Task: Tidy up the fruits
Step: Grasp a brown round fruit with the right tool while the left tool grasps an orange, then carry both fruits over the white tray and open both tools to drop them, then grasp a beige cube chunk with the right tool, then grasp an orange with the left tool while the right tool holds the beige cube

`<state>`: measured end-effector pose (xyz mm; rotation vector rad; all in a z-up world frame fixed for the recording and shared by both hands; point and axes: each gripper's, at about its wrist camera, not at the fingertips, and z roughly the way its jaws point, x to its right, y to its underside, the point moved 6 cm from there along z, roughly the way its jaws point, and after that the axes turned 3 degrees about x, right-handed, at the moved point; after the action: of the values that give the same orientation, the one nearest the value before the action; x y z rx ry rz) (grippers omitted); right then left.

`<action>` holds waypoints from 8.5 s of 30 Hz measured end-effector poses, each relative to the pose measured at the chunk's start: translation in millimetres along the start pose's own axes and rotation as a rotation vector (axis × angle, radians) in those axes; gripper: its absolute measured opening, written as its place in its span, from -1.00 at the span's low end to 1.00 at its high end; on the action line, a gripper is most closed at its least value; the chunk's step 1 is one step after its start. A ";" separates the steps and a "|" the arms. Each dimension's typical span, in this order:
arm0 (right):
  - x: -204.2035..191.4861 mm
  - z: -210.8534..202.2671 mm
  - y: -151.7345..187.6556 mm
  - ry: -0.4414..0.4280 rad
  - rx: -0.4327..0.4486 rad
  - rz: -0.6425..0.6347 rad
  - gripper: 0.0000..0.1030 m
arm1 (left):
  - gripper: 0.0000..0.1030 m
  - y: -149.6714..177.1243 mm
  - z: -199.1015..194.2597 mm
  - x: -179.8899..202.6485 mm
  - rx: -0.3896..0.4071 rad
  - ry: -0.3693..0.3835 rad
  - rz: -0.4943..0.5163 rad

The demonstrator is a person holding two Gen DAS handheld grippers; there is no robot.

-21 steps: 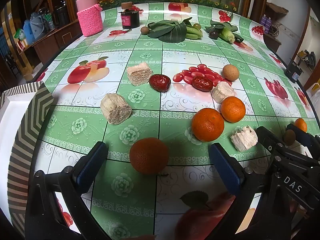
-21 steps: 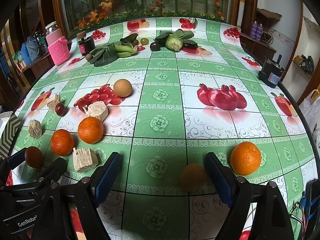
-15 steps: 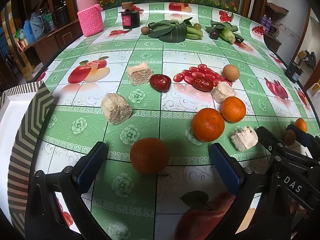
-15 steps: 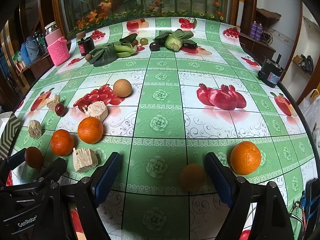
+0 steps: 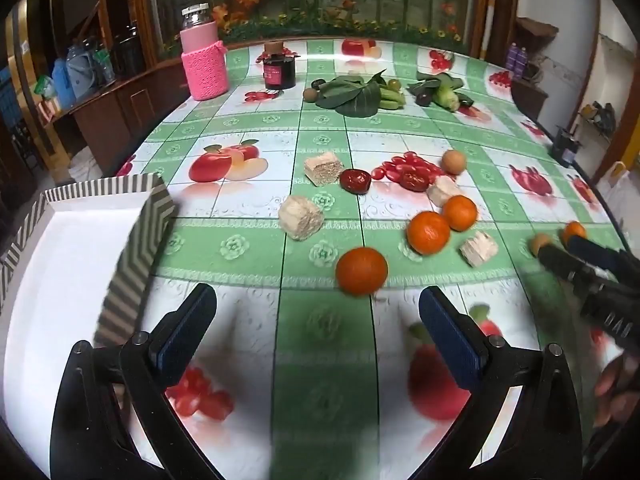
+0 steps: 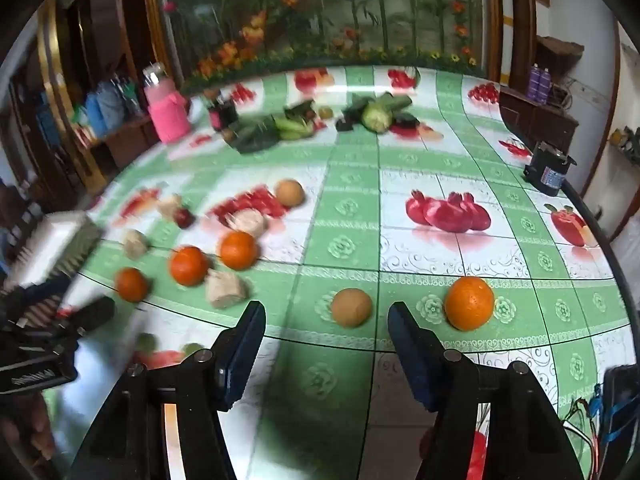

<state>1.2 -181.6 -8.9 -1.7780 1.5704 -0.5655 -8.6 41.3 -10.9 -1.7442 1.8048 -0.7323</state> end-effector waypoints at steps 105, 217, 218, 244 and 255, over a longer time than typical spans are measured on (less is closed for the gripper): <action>-183.4 9.5 -33.7 -0.478 -0.040 -0.219 -0.53 | -0.40 7.4 -73.4 -134.2 -0.014 -0.115 -0.144; -57.2 59.6 -2.2 -0.309 -0.158 -0.169 -0.51 | -0.41 -16.4 8.2 41.9 -0.107 0.197 -0.079; -56.4 59.5 -2.6 -0.315 -0.160 -0.161 -0.51 | -0.41 -17.1 10.0 42.8 -0.108 0.193 -0.076; -11.6 47.9 -21.2 -0.341 -0.081 0.030 -0.48 | -0.41 -28.2 52.8 75.8 -0.151 0.185 0.006; -23.1 45.1 -16.6 -0.357 -0.087 -0.008 -0.48 | -0.42 -26.4 36.5 62.0 -0.121 0.191 -0.013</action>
<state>40.7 -149.1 -24.1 -1.8309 1.3559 -0.1703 33.6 -22.2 -18.6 -1.8176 2.0029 -0.8359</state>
